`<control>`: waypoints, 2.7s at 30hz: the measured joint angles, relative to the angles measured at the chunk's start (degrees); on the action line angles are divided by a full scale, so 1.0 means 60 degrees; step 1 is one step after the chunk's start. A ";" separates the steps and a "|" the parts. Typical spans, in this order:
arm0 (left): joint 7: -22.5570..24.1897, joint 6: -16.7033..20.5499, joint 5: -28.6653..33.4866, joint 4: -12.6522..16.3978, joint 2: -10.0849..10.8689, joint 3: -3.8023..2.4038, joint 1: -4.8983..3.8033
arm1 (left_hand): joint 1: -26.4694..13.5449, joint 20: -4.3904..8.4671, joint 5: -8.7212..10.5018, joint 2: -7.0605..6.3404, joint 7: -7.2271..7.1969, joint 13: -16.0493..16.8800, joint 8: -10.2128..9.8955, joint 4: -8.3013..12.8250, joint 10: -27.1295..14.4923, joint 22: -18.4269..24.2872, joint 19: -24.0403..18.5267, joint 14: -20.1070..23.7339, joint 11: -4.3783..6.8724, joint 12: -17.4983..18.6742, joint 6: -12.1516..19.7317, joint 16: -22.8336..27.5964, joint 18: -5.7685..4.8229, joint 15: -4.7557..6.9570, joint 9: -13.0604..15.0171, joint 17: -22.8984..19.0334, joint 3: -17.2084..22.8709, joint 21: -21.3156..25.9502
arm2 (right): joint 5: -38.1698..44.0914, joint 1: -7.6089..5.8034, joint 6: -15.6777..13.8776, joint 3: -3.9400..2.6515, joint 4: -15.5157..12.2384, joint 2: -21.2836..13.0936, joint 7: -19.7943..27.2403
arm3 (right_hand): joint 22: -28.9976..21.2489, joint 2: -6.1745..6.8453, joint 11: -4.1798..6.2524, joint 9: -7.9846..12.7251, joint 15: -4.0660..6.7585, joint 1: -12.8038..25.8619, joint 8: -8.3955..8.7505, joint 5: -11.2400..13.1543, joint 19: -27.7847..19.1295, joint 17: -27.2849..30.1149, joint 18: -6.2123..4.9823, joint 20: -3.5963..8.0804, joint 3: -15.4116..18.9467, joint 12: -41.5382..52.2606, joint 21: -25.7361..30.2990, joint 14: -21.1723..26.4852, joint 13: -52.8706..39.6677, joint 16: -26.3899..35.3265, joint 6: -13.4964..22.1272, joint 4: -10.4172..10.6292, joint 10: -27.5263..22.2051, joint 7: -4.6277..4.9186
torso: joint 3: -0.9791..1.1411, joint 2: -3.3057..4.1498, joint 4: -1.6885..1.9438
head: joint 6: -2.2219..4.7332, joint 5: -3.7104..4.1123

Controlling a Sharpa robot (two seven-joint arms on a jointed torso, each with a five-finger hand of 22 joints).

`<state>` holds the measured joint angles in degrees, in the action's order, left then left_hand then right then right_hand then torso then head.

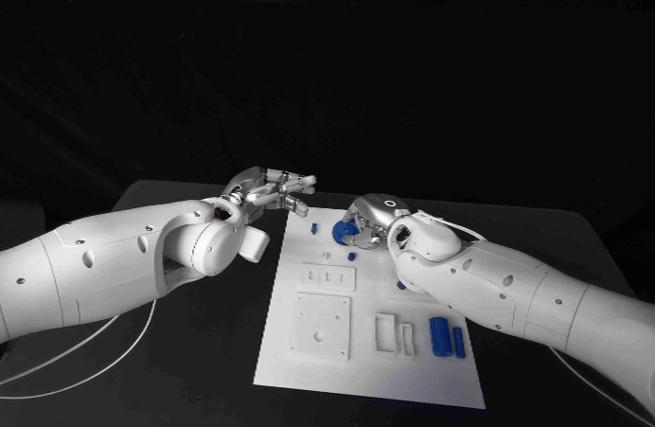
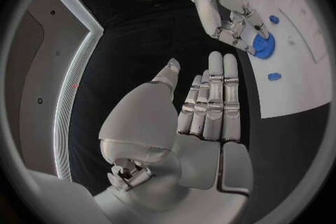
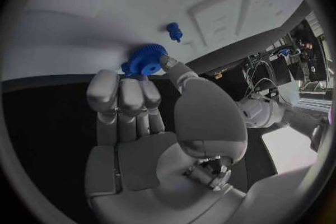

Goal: Assemble the parts on the task board

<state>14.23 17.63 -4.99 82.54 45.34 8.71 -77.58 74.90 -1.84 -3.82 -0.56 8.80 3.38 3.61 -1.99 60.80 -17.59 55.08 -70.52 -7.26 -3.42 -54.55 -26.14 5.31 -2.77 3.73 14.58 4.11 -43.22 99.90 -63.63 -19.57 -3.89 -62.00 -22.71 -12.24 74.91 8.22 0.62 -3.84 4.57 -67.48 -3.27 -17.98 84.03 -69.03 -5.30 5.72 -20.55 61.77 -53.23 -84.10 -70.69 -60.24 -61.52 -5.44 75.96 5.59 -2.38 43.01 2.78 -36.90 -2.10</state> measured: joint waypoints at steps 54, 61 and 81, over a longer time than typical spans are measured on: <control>-0.0032 -0.0077 0.0000 -0.0185 0.0062 0.0013 0.0010 | 0.0000 -0.0034 0.0000 0.0000 -0.0023 0.0000 0.0000 0.0000 -0.0035 0.0036 -0.0034 0.0000 0.0035 0.0000 0.0024 0.0000 0.0001 0.0000 0.0000 -0.0005 0.0000 0.0000 | -0.0637 0.0153 -0.0137 -0.0001 -0.0670 -0.0913 -0.0099 | 0.0000 0.0127 -0.0035 -0.0025 0.0000 0.1708 -0.0082 0.0555 0.0000 0.0078 0.0001 0.0000 -0.0440 0.0006 0.0075 0.0000 0.0126 0.0038 0.0135 0.1644 -0.0032 -0.0038 | 0.0025 0.0010 0.0010 | -0.0072 -0.0019; -0.0035 -0.0078 -0.0002 -0.0224 0.0134 0.0013 0.0012 | 0.0000 0.0001 0.0000 0.0000 -0.0023 0.0000 0.0000 0.0000 -0.0035 0.0066 -0.0069 0.0000 0.0035 0.0000 0.0023 0.0000 -0.0001 0.0000 0.0000 -0.0005 0.0000 0.0000 | -0.1443 0.0176 -0.0899 -0.0488 -0.1165 -0.1577 0.0000 | -0.0001 0.0110 -0.0034 -0.0019 -0.0031 0.1225 -0.0082 0.0965 -0.0020 0.0176 0.0001 -0.0020 0.0559 0.0006 0.0075 0.0032 0.0134 0.0106 0.0304 0.1810 -0.0032 0.0007 | 0.0019 -0.0003 -0.0020 | -0.0086 -0.0037; -0.0030 -0.0118 -0.0027 -0.0444 0.0218 0.0012 0.0038 | 0.0000 0.0001 0.0000 0.0000 -0.0022 0.0000 0.0000 0.0000 0.0174 0.0074 -0.0068 0.0000 0.0103 0.0000 0.0022 0.0000 -0.0001 0.0000 0.0000 -0.0004 0.0000 0.0000 | -0.4275 0.0241 0.0167 -0.1420 -0.0870 -0.3300 0.2163 | -0.0001 -0.0668 -0.0070 -0.0009 -0.0063 -0.0823 -0.0082 0.0037 0.0001 0.0047 0.0002 -0.0068 0.2472 0.0043 -0.0144 0.0064 0.0052 0.0058 0.0217 -0.0715 -0.0066 0.0054 | 0.0149 -0.0093 -0.0276 | 0.0076 -0.0004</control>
<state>14.05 16.92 -5.15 79.88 46.65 8.78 -77.36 74.90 -1.84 -3.82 -0.56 8.66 3.38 3.61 -1.99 61.84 -17.15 54.67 -70.52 -6.64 -3.42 -54.42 -26.14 5.30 -2.77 3.73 14.56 4.11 -43.22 74.25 -62.19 -18.56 -12.41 -67.22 -42.51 0.73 74.91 4.21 0.19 -3.89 4.18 -72.42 -3.76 -17.76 84.04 -68.75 -5.29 5.31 -5.72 62.03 -54.10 -83.72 -70.37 -59.89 -60.22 -9.73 75.57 5.91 -1.48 42.45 1.13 -36.45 -2.13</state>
